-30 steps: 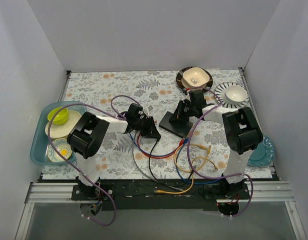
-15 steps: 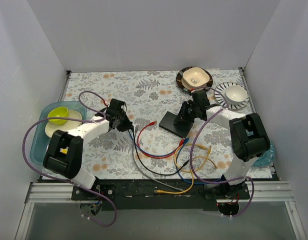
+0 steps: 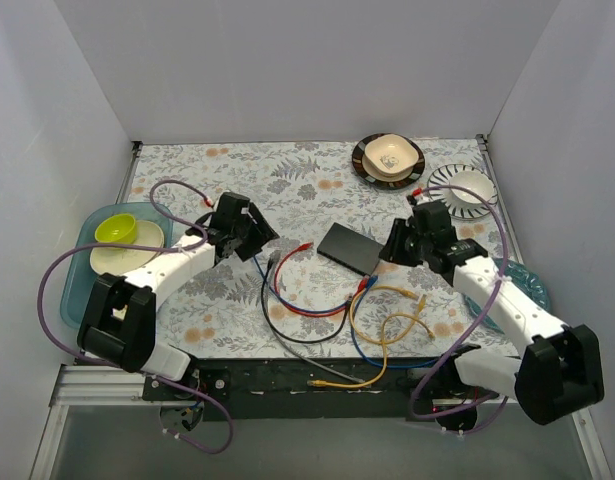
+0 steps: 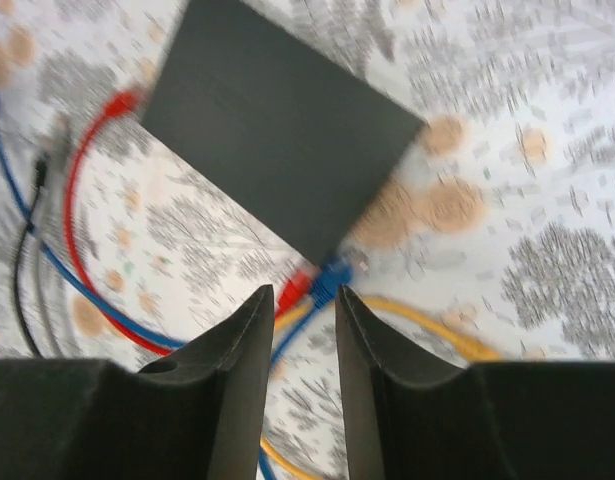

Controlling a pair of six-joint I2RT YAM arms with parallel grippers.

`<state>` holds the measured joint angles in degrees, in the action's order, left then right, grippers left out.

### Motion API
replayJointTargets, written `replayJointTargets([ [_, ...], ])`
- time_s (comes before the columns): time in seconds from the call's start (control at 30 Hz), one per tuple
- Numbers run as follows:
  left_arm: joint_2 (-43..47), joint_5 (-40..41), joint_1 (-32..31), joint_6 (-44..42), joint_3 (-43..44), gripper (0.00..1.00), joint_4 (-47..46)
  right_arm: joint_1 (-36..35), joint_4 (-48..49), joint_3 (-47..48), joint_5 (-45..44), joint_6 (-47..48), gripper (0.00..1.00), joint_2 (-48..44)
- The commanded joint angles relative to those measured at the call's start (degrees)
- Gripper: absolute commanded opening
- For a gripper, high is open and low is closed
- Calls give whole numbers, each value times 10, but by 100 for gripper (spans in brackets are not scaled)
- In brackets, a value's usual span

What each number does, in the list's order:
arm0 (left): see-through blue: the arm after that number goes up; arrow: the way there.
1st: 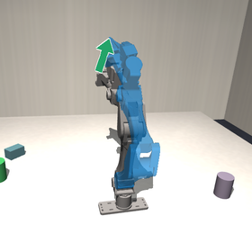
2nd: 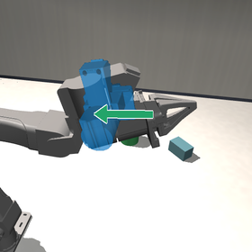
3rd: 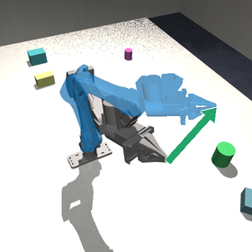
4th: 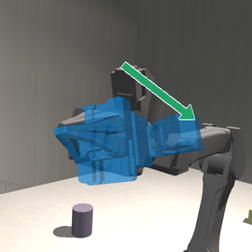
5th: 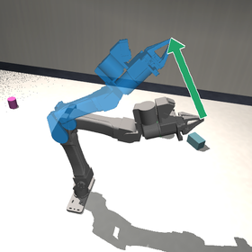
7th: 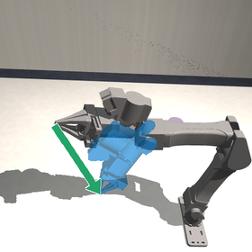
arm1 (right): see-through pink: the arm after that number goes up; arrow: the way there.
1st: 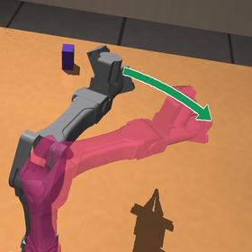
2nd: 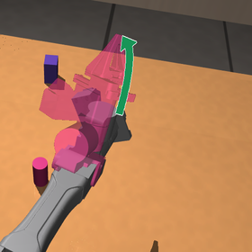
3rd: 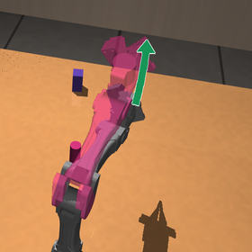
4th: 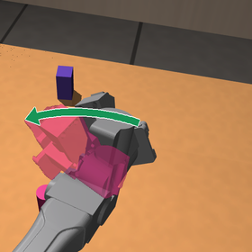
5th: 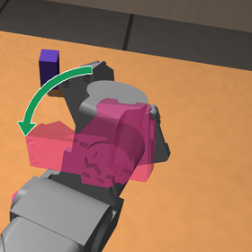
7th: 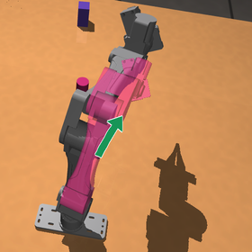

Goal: Pull the plug from the switch port

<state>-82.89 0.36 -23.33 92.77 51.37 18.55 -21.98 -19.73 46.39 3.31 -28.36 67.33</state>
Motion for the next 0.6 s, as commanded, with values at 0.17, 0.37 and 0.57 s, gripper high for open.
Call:
replayJointTargets([
  [0.17,-12,-17,-281,-29,50,53,-73,-3,-87,-67,-57,27,38,-136],
  [0.37,-60,-22,-423,-81,71,53,-139,-9,-117,-46,-68,8,38,-182],
  [0.57,-177,-70,-507,-145,136,50,-158,-10,-124,2,-20,-29,38,-188],
])
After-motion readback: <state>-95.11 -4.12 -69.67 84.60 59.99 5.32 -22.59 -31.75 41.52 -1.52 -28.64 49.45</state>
